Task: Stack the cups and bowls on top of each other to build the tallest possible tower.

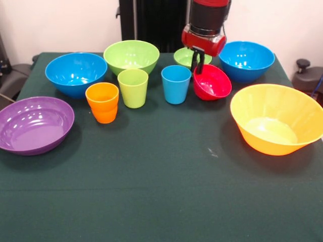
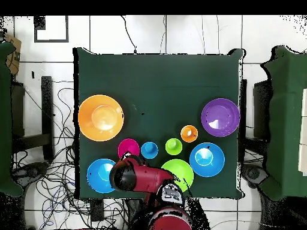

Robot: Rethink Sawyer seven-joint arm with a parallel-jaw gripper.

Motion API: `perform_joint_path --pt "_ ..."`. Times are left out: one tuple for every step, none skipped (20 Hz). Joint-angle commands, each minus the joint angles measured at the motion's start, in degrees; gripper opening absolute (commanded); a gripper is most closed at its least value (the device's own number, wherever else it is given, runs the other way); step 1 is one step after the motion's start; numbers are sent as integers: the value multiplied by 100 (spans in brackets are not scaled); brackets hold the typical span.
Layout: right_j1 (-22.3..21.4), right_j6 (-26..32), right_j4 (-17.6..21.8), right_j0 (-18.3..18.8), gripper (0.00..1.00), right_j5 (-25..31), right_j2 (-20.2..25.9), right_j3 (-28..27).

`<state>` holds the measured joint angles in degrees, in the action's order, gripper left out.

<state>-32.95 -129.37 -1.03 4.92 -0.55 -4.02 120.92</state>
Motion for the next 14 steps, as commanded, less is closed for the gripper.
perform_joint_path --pt "-336 51 609 302 0 449 433 143" --pt "-569 49 578 186 0 637 349 190" --pt "-643 14 549 129 0 757 331 202" --pt "-743 -64 499 -10 0 858 262 220" --pt "-707 -112 514 -16 0 814 285 226" --pt "-683 -160 539 -4 0 739 339 261" --pt "-624 -183 560 18 0 699 358 254" --pt "-646 -210 559 -1 0 708 355 276" --pt "-668 -237 558 -19 0 718 352 297" --pt "-726 -308 521 -57 0 729 358 365" --pt "-713 -325 504 -66 0 740 359 354" --pt "-770 -364 451 -139 0 815 328 367" --pt "-746 -353 437 -145 0 854 306 314" --pt "-788 -374 415 -189 0 895 278 330"
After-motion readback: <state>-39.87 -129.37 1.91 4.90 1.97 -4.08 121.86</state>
